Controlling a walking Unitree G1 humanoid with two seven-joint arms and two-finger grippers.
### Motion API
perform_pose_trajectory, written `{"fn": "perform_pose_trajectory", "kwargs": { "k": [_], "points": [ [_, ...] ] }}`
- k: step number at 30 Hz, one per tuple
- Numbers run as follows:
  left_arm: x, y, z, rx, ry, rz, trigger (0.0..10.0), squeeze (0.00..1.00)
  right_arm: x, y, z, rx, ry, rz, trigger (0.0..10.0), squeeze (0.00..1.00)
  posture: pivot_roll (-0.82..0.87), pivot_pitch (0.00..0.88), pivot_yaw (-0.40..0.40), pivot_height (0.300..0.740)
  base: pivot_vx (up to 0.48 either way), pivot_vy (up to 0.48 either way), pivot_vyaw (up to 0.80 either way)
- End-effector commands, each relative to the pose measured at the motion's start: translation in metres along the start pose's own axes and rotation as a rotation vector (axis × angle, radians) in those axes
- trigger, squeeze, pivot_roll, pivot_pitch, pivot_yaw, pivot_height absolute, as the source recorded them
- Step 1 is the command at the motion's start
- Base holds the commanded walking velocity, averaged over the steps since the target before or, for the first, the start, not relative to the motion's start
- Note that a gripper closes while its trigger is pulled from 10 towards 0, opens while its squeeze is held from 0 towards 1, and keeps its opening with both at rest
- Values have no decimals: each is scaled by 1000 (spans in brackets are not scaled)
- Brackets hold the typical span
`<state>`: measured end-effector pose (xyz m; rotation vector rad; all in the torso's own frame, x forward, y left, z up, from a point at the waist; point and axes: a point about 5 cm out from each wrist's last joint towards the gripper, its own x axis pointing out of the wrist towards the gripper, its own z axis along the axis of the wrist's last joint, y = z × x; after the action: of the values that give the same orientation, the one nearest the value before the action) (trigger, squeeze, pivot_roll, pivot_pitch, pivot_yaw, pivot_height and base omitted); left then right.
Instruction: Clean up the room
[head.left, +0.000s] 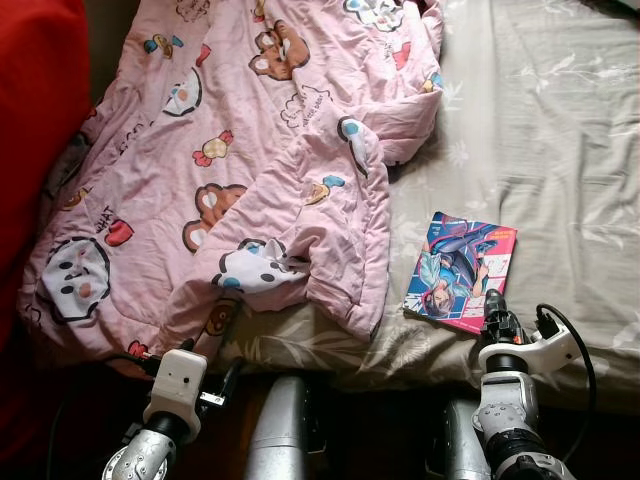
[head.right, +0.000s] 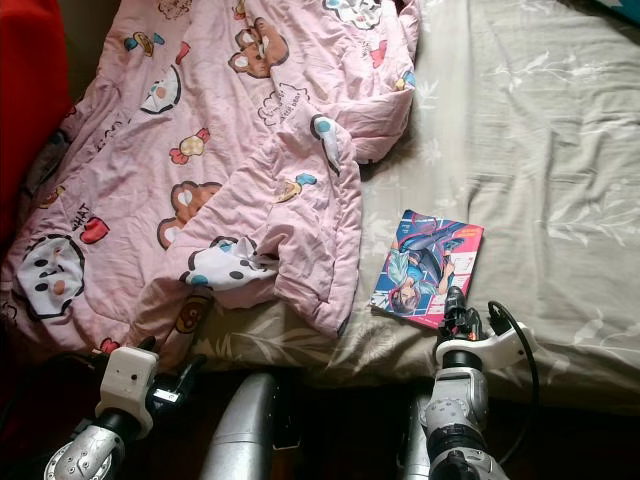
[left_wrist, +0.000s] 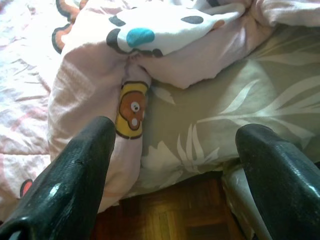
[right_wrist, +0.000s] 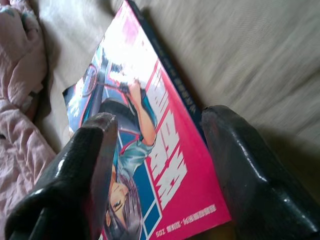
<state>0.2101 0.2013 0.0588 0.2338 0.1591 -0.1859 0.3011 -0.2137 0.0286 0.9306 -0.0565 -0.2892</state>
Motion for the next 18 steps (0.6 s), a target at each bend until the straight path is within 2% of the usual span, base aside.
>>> {"fn": "perform_pose_trajectory", "kwargs": {
  "k": [1, 12, 18],
  "points": [
    [-9, 8, -7, 8, 42, 16, 10000, 0, -11, -9, -14, 20, 53, -34, 10000, 0, 154, 440, 257, 628, 0, 0, 0],
    [-15, 8, -7, 10, 51, 16, 10000, 0, -14, -13, -16, 21, 50, -59, 10000, 0, 166, 452, 263, 628, 0, 0, 0],
    [-16, 7, -7, 11, 54, 11, 10000, 0, -18, -20, -16, 21, 59, -84, 10000, 0, 165, 453, 265, 628, 0, 0, 0]
  ]
}}
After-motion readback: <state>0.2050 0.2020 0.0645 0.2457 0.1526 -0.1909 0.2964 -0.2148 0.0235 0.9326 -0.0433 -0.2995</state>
